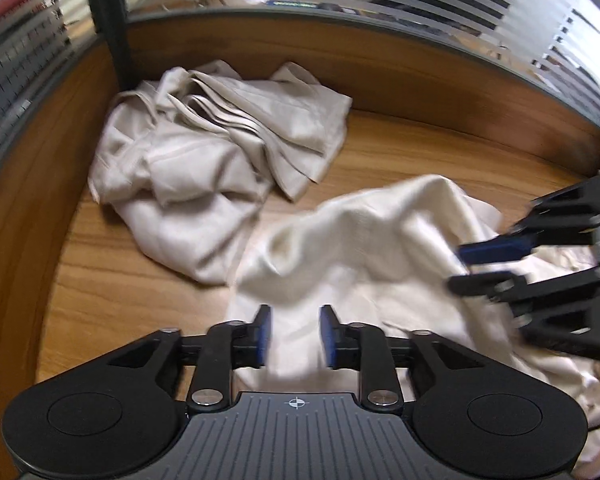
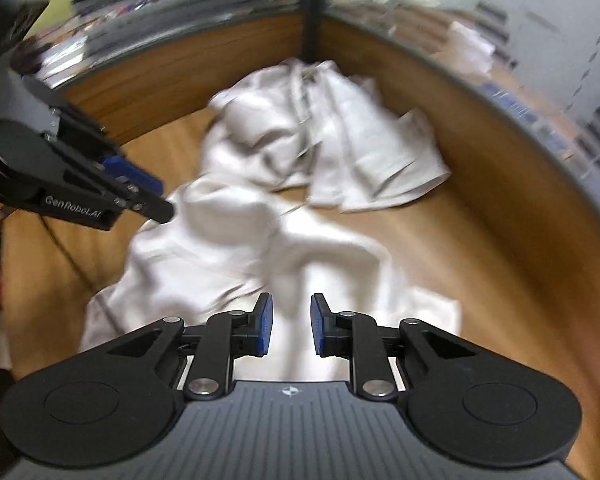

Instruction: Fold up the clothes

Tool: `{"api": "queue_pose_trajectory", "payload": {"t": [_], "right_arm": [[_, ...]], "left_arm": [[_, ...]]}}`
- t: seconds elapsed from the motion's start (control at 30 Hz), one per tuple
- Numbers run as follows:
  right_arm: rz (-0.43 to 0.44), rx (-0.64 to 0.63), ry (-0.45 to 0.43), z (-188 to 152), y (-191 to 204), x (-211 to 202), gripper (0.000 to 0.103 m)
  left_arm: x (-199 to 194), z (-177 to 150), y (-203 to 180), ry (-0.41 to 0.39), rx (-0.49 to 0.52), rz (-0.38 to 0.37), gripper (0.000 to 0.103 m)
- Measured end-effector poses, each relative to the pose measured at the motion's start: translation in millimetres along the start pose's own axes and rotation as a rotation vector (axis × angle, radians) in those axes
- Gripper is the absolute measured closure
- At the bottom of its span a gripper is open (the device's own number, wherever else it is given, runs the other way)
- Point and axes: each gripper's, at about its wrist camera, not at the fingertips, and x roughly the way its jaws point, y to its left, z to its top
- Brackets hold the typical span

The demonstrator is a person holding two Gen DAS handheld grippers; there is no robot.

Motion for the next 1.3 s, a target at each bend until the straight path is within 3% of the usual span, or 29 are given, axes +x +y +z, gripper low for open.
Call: {"api": "queue_pose_trajectory", "payload": {"t": [0.17,0.43,0.5,0.53,0.57,0.67,0.73,0.87,0.93,0.97,1.1,1.3], "right_arm": [[0.039,0.02,0.058,-11.7,11.6,21.0,0.074],[0.033,0.057,0.109,-28.0,16.9,45.7,0.073],[0.026,0.08,0.107,-29.6,15.6,46.1,0.073],[0.026,0.092,0.103,-29.9,15.1,45.0,0.073],[0.026,0.104,0.099,-30.2,14.8,43.5,0.074],[0.034,0.129,0.086,-29.8,15.9,41.2,0.071],[0.036,0.127,0.08,-29.2,19.3,41.8,0.064],[0.015,0.091,0.062,-26.6,29.8,49.3,0.063],[-0.028,0.069,0.069,-24.5,33.4,54.6,0.076],[-0.046,0.067,0.069,-23.4,34.0,54.5,0.095],[-0.068,0.099,0.023,-22.5,28.0,26.9,0.098],[-0.049,0.192,-0.073,-31.2,17.9,-51.2,0.101]], "left_arm": [[20.5,-14.9,-20.1,0.057,0.053,-0.045,0.06],[56.6,-22.0,-39.7,0.088,0.103,0.003,0.055],[60.6,-23.1,-42.8,0.078,0.126,0.035,0.058],[61.8,-23.6,-43.4,0.074,0.134,0.041,0.073],[61.8,-23.9,-42.7,0.072,0.14,0.034,0.1],[53.4,-25.5,-39.5,0.037,0.14,0.034,0.1],[44.8,-25.7,-37.0,0.01,0.133,0.031,0.1],[25.8,-20.4,-30.7,-0.027,0.074,0.024,0.1],[15.0,-18.3,-27.8,-0.048,0.05,0.034,0.1],[9.6,-17.4,-26.5,-0.059,0.04,0.04,0.1],[-12.0,-15.1,-23.3,-0.095,0.024,0.047,0.1],[-52.8,-8.6,-43.8,-0.115,0.083,-0.059,0.1]]}}
